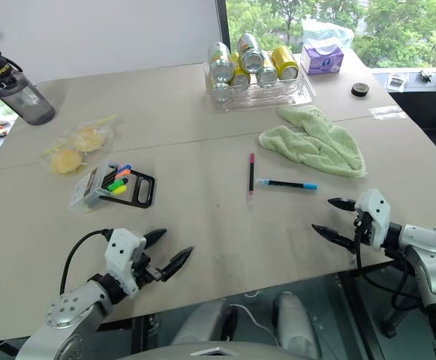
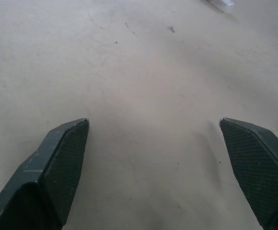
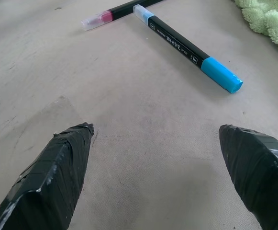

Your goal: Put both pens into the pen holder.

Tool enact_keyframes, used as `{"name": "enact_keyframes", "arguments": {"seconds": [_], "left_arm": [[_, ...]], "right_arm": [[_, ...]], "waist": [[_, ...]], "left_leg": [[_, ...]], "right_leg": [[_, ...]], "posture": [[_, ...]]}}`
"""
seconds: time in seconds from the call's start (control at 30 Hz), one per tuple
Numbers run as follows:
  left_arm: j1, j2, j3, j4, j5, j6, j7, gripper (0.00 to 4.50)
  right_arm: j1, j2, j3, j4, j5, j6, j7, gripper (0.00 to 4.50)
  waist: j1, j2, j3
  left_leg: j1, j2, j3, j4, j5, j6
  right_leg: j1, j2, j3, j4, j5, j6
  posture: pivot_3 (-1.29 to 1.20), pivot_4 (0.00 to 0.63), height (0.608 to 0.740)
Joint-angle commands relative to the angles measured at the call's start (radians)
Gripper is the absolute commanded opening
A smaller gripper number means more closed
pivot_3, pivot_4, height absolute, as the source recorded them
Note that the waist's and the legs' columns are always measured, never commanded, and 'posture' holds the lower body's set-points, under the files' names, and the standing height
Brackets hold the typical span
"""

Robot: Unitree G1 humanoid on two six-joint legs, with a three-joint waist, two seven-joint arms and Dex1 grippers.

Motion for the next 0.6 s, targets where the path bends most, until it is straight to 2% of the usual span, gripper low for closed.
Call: {"name": "enact_keyframes", "arguments": {"seconds": [0.03,0.2,0.6], "left_arm": [[0.015,0.011,0.012,-0.038,0.0,0.014,0.001,4.5],[0.007,0.004,-0.007,-0.055,0.009,0.02,0.014,4.5],[0.008,0.01,-0.002,-0.063,0.006,0.028,0.007,4.5]], "right_arm": [[-0.031,-0.036,-0.035,0.026,0.024,-0.008,0.047,4.47],[-0.056,-0.064,-0.029,0.052,0.032,-0.001,0.096,4.47],[-0.045,-0.04,-0.029,0.087,0.021,-0.037,0.102,4.47]], "waist": [[0.0,0.0,0.0],[0.0,0.001,0.001],[0.001,0.001,0.001]], "left_leg": [[0.0,0.0,0.0,0.0,0.0,0.0],[0.0,0.0,0.001,0.0,0.0,0.001],[-0.001,0.0,0.0,0.0,0.0,0.0]], "right_leg": [[0.0,0.0,0.0,0.0,0.0,0.0],[0.0,0.0,0.0,0.0,0.0,0.0],[0.0,0.0,0.0,-0.001,0.0,0.0]], "posture": [[0.0,0.15,0.739],[0.0,0.15,0.739],[0.0,0.15,0.739]]}}
